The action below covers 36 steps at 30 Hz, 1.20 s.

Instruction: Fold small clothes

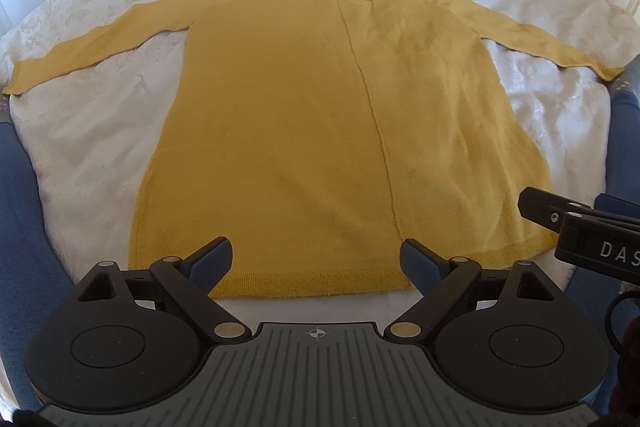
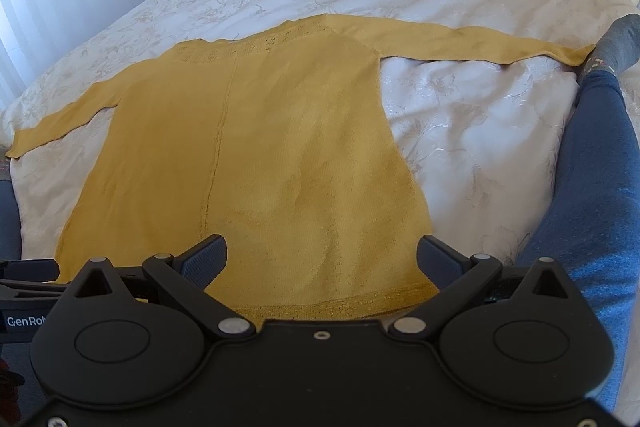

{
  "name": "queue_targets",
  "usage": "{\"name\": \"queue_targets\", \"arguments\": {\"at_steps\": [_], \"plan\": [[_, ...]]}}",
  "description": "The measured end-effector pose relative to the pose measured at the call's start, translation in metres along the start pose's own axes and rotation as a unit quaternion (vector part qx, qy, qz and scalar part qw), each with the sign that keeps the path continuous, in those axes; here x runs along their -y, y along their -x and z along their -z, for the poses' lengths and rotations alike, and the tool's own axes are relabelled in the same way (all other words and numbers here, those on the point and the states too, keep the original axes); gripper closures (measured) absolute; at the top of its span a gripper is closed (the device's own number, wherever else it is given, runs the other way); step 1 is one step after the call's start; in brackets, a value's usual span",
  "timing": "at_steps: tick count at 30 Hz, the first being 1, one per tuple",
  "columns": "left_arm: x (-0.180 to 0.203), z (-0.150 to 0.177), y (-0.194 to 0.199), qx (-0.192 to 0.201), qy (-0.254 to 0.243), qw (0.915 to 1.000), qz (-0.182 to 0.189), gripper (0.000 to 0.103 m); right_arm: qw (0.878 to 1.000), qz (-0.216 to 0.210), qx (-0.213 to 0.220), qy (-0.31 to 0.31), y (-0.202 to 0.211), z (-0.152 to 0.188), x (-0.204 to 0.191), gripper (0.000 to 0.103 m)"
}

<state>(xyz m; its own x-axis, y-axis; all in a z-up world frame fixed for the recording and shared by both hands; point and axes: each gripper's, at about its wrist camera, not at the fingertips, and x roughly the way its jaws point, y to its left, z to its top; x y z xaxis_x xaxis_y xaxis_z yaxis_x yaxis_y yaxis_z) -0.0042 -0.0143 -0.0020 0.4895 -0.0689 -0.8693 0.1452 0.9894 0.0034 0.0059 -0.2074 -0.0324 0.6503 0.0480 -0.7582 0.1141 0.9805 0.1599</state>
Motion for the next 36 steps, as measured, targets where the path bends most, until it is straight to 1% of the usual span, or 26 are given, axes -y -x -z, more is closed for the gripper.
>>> {"name": "queue_targets", "arguments": {"at_steps": [36], "plan": [[0.003, -0.002, -0.012, -0.020, 0.006, 0.9998, 0.003, 0.011, 1.000, -0.018, -0.020, -0.010, -0.010, -0.001, -0.005, 0.002]]}}
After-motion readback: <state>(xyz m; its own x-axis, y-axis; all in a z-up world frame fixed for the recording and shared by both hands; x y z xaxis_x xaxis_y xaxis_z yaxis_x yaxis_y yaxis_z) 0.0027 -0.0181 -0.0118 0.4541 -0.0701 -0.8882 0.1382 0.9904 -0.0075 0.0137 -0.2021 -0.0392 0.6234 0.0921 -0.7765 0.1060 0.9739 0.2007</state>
